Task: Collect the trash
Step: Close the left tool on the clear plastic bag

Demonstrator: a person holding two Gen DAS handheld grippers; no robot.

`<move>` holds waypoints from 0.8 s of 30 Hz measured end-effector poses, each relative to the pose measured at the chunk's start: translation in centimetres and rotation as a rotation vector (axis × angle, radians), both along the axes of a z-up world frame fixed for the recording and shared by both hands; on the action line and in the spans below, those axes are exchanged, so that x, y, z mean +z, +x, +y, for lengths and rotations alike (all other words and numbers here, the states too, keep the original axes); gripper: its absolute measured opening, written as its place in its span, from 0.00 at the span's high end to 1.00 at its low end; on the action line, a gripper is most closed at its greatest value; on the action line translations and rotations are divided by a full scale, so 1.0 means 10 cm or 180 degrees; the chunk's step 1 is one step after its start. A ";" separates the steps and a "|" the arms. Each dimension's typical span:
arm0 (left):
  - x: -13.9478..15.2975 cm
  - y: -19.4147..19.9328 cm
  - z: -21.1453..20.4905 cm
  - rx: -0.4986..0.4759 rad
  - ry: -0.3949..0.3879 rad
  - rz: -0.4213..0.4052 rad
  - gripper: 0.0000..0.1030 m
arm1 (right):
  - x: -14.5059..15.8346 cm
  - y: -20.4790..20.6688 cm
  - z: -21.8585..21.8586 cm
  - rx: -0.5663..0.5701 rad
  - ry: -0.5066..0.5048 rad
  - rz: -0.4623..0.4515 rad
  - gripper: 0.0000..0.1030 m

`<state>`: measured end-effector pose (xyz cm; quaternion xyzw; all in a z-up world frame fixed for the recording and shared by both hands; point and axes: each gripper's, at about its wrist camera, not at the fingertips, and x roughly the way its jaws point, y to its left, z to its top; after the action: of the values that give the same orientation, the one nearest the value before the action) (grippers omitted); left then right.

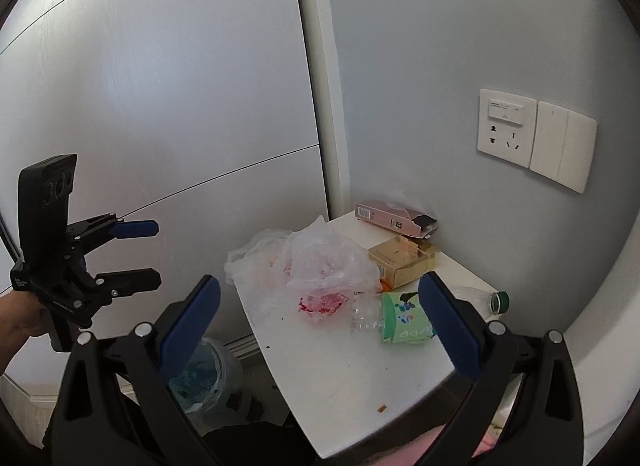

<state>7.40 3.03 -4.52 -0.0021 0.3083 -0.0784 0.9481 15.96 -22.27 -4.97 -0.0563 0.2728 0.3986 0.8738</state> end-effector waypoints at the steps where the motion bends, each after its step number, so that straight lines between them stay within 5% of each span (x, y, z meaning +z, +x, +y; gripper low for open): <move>1: -0.03 0.08 0.02 -0.0021 -0.0014 0.0006 0.05 | -0.03 0.10 0.04 0.0048 -0.0025 0.0002 0.06; 10: -0.36 0.75 0.09 -0.0082 -0.0023 0.0211 0.05 | -0.42 0.75 0.41 0.0347 -0.0292 0.0205 0.06; 24: -0.99 1.41 0.24 -0.0218 -0.0249 0.0639 0.05 | -0.93 1.48 0.99 0.0517 -0.0366 0.1028 0.06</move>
<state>21.47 5.47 -14.39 -0.0365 0.3984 -0.1222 0.9083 30.77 -12.32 -14.23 -0.0633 0.4264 0.4554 0.7790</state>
